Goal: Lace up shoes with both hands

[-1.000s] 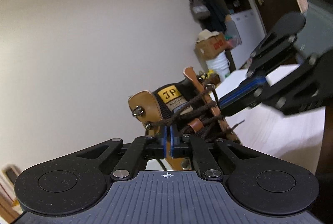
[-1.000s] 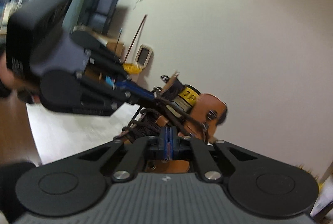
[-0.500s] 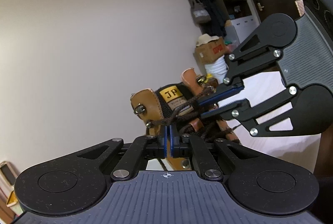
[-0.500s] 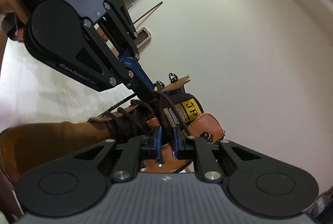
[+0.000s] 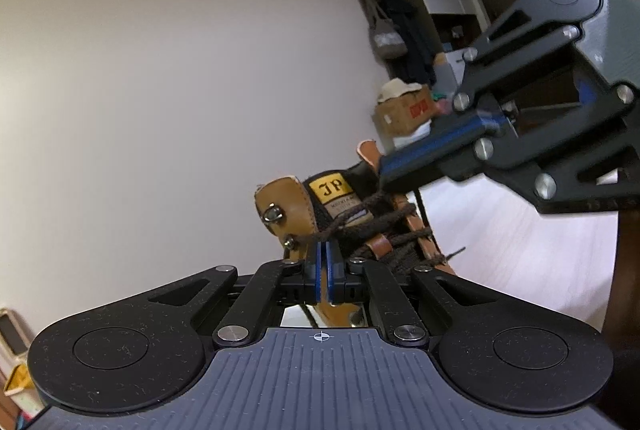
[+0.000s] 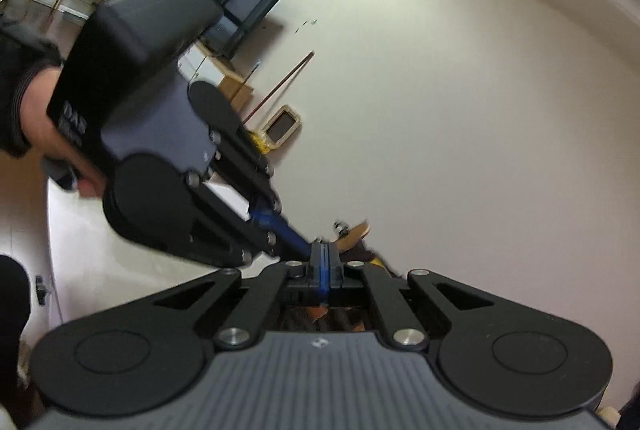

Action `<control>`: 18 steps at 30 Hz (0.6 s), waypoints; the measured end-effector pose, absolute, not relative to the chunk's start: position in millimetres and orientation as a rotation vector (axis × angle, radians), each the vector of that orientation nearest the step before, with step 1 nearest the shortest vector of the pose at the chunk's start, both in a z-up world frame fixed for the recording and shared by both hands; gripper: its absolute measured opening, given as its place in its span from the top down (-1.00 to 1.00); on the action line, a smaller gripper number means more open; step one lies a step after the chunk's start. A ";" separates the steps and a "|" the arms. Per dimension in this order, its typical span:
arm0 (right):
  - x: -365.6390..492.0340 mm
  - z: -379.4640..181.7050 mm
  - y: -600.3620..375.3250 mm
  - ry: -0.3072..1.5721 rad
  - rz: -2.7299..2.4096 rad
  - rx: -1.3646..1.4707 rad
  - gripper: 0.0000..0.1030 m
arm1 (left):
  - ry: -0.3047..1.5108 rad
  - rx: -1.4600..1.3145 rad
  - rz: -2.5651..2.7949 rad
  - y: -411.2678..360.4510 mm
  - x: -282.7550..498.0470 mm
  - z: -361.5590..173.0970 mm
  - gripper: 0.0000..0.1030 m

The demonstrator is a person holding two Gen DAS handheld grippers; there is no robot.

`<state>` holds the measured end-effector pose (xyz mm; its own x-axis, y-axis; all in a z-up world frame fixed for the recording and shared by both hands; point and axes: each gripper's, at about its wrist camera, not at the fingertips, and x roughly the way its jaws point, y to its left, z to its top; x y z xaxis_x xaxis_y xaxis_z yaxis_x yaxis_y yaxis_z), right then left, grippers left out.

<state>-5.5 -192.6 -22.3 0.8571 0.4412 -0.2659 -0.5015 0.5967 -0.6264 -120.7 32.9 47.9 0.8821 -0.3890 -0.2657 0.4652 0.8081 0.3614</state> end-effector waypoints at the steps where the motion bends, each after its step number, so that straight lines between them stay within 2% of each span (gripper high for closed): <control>1: -1.5 -22.1 -198.5 0.105 0.533 -0.729 0.87 | 0.180 0.427 -0.462 33.7 -122.4 48.0 0.95; 4: 9.4 -24.8 -214.8 0.166 0.495 -0.665 0.16 | 0.181 0.448 -0.463 33.3 -125.2 45.6 0.97; 10: 21.0 -36.8 -248.1 0.320 0.464 -0.503 0.04 | 0.152 0.484 -0.441 30.2 -128.0 41.7 0.96; 11: 21.1 -36.3 -251.1 0.330 0.465 -0.483 -0.01 | 0.146 0.488 -0.437 30.1 -128.9 42.0 0.92; 16: 18.3 -41.0 -262.7 0.387 0.449 -0.392 -0.01 | 0.139 0.522 -0.425 30.0 -126.2 41.8 0.84; 18: 19.7 -42.9 -264.0 0.400 0.441 -0.372 -0.02 | 0.141 0.543 -0.428 28.2 -123.8 40.8 0.73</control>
<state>19.7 -264.0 -42.9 0.8301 0.3338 -0.4466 -0.4767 0.8403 -0.2580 -123.8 28.2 40.8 0.9028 -0.3563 -0.2409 0.4298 0.7709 0.4702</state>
